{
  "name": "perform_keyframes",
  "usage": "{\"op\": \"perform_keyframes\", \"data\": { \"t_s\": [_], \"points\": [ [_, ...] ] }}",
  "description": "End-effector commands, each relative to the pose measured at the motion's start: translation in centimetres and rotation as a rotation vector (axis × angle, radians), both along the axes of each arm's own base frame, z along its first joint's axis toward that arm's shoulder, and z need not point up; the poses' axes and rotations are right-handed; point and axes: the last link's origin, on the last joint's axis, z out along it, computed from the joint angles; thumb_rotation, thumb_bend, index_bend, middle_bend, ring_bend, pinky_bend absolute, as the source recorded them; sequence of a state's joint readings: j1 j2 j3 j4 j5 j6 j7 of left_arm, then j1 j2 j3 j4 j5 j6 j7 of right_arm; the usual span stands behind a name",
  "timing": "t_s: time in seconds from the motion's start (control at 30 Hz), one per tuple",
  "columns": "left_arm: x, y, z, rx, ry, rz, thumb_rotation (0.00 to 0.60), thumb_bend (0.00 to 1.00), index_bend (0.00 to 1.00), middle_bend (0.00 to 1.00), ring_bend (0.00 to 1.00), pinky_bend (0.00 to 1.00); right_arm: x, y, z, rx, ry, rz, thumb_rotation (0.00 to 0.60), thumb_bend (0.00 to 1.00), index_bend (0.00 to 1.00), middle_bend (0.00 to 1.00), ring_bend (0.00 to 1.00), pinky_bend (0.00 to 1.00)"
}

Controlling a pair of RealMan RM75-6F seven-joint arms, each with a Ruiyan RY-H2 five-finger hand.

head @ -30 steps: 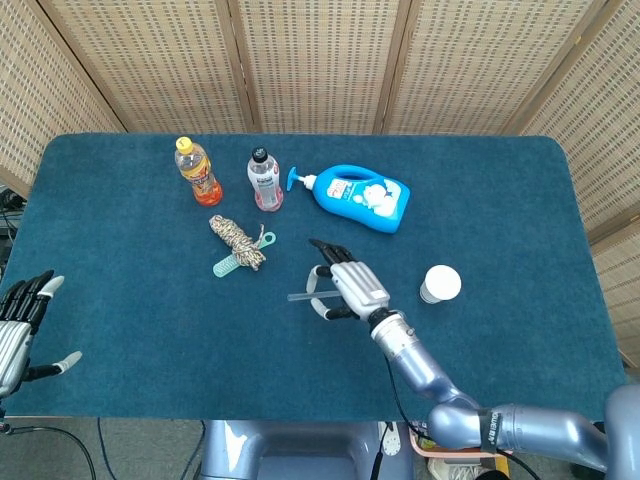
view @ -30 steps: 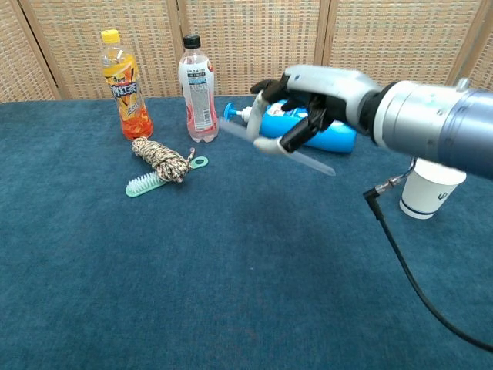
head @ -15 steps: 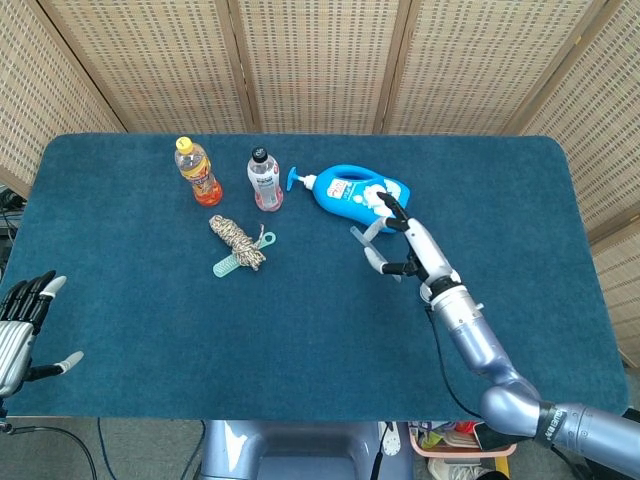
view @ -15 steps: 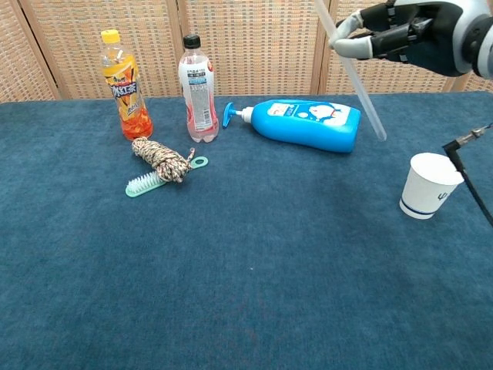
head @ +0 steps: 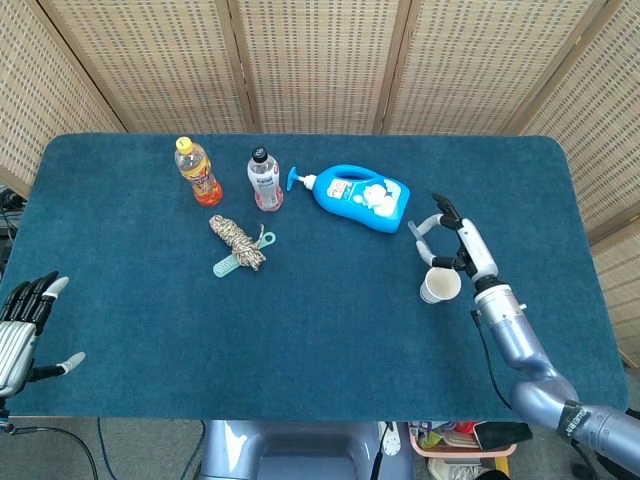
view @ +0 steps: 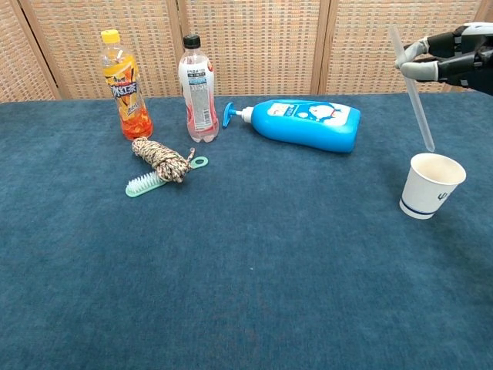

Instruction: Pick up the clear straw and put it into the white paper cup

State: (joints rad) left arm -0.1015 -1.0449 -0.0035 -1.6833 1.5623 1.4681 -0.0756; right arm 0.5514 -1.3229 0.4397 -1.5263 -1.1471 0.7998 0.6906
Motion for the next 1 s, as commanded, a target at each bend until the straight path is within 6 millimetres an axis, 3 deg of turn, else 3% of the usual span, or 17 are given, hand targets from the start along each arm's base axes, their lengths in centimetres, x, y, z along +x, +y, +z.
{"op": "perform_keyframes", "data": {
  "t_s": [0.03, 1.0],
  "points": [
    [0.1, 0.0, -0.1, -0.001, 0.001, -0.001, 0.6, 0.16, 0.0, 0.0, 0.0, 0.0, -0.9, 0.2, -0.1, 0.007, 0.003, -0.006, 0.6, 0.48, 0.69, 0.09, 0.0, 0.02],
    [0.1, 0.1, -0.3, -0.007, 0.009, 0.001, 0.6, 0.16, 0.0, 0.0, 0.0, 0.0, -2.7, -0.1, -3.3, 0.068, 0.004, -0.034, 0.6, 0.48, 0.69, 0.1, 0.0, 0.02]
  ]
}}
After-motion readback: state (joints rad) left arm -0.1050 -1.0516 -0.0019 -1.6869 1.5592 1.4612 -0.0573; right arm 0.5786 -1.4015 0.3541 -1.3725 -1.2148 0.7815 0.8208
